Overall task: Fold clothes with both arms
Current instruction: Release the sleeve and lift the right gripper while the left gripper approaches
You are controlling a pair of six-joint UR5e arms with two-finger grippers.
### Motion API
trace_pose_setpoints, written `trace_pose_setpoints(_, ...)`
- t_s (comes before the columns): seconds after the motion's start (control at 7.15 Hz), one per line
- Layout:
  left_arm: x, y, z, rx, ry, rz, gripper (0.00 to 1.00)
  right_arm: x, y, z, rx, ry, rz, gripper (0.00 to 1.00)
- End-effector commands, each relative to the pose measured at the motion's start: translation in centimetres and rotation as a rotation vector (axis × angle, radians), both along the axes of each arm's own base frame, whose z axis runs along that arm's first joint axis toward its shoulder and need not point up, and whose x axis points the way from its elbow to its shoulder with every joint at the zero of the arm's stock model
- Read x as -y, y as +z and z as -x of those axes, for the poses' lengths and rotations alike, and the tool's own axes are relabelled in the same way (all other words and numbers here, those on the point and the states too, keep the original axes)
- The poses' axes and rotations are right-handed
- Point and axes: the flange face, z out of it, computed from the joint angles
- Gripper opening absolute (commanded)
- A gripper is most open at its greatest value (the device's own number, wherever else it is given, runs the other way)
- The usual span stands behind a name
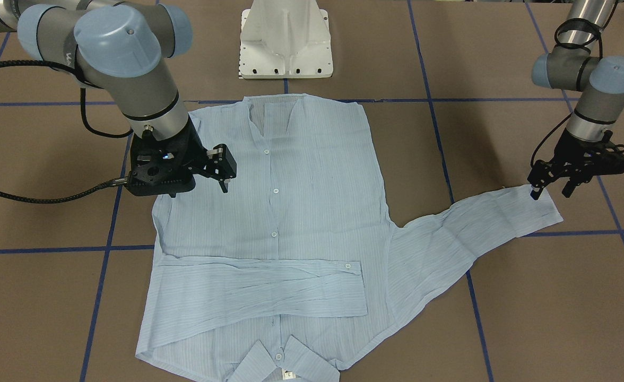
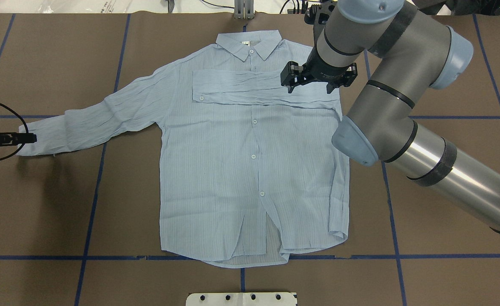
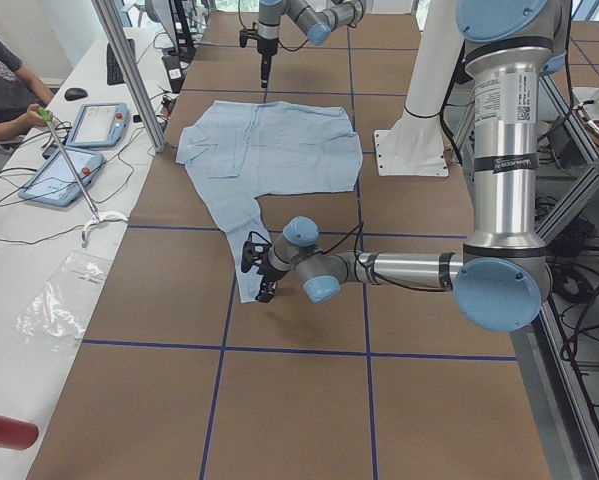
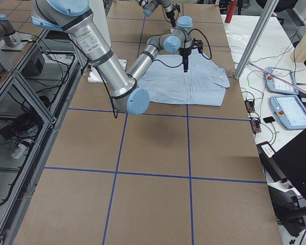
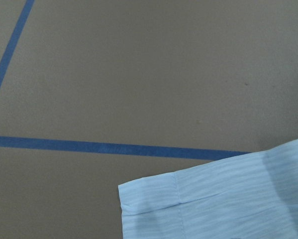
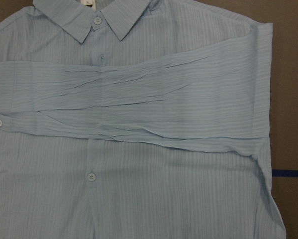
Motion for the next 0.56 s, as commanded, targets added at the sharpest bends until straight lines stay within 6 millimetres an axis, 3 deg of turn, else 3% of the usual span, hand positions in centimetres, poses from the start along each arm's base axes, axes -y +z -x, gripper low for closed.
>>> trace_pose_setpoints(0.0, -0.3, 0.69, -0.17, 0.016, 0.003, 0.003, 0.82, -0.14, -0.34, -0.06, 0.006, -0.001, -0.005, 1.0)
trace_pose_setpoints(0.42, -0.41, 1.51, -0.08, 0.029, 0.005, 0.014, 0.78, -0.48, -0.46, -0.51, 0.015, 0.0, -0.013, 1.0)
